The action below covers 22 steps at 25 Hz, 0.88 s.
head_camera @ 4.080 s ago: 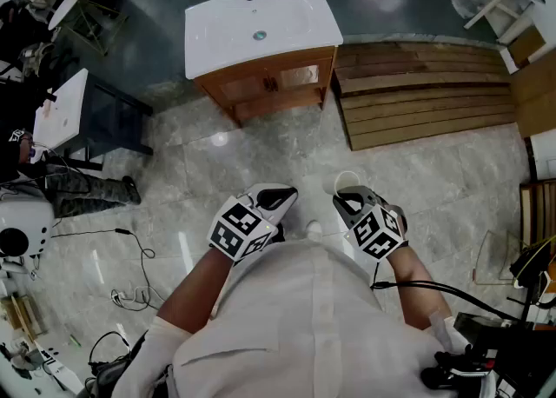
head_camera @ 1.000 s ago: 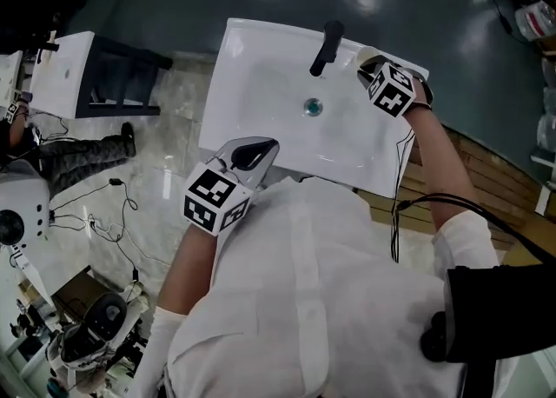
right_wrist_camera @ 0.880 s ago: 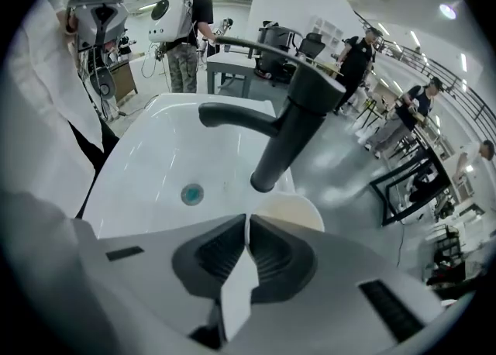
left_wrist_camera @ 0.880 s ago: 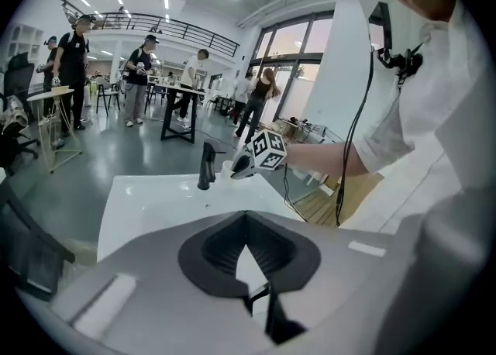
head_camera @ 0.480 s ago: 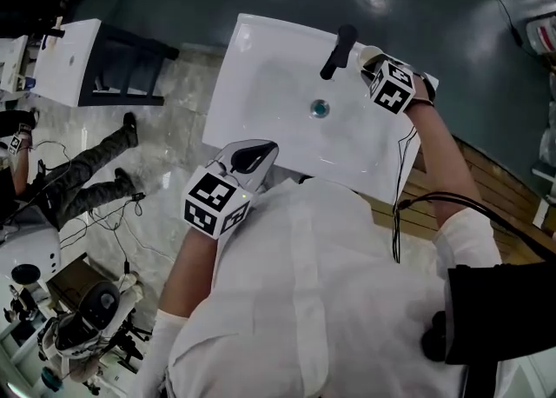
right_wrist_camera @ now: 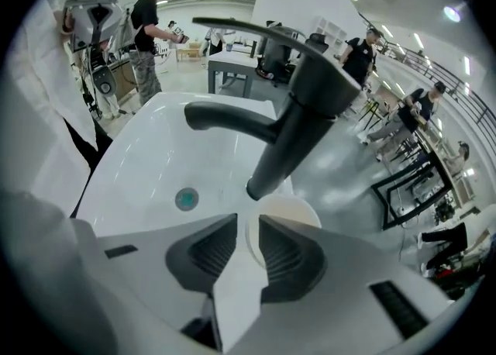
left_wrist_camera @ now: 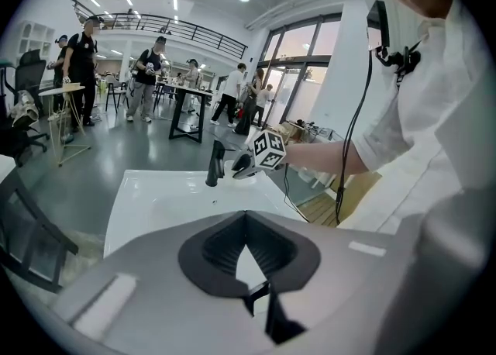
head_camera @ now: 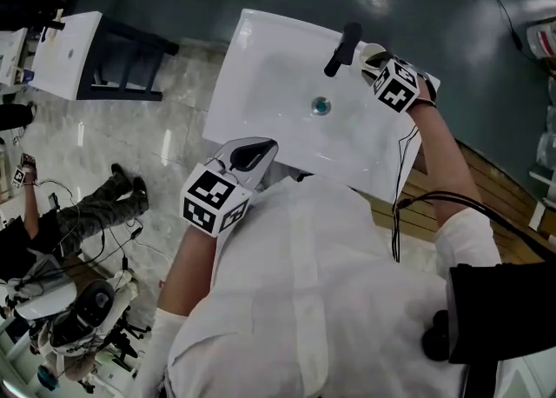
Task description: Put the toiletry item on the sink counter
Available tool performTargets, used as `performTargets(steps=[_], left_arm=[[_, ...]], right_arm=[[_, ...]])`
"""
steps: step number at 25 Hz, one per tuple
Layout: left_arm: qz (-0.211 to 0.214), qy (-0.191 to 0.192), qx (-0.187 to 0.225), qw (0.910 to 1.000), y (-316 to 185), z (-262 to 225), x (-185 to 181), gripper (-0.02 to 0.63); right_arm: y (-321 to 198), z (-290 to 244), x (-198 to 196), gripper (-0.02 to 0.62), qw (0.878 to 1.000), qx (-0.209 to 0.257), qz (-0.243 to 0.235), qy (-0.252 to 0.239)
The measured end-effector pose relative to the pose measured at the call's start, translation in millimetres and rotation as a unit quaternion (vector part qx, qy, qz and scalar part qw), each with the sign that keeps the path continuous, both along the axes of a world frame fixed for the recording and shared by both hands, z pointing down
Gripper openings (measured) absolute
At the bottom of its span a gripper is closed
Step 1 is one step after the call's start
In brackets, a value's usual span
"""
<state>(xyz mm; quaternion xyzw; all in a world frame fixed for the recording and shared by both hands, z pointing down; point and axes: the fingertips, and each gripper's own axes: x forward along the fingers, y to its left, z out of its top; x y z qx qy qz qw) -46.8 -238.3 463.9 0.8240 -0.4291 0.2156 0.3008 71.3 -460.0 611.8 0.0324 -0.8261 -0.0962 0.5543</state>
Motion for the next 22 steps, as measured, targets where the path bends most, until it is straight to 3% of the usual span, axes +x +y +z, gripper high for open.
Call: performTargets(steps=[11, 17, 22], left_arm=[[0.017, 0.002, 0.027, 0.9995, 20, -9, -13, 0.006], [0.048, 0.006, 0.041, 0.9980, 54, -13, -28, 0.006], [0.070, 0.011, 0.059, 0.9958, 78, -20, -40, 0.006]], right_arm=[[4, -45, 4, 0.077, 0.995, 0.063, 0.063, -0.042], [54, -71, -4, 0.029, 0.985, 0.069, 0.127, -0.099], [115, -75, -14, 0.006, 0.977, 0.039, 0.167, -0.126]])
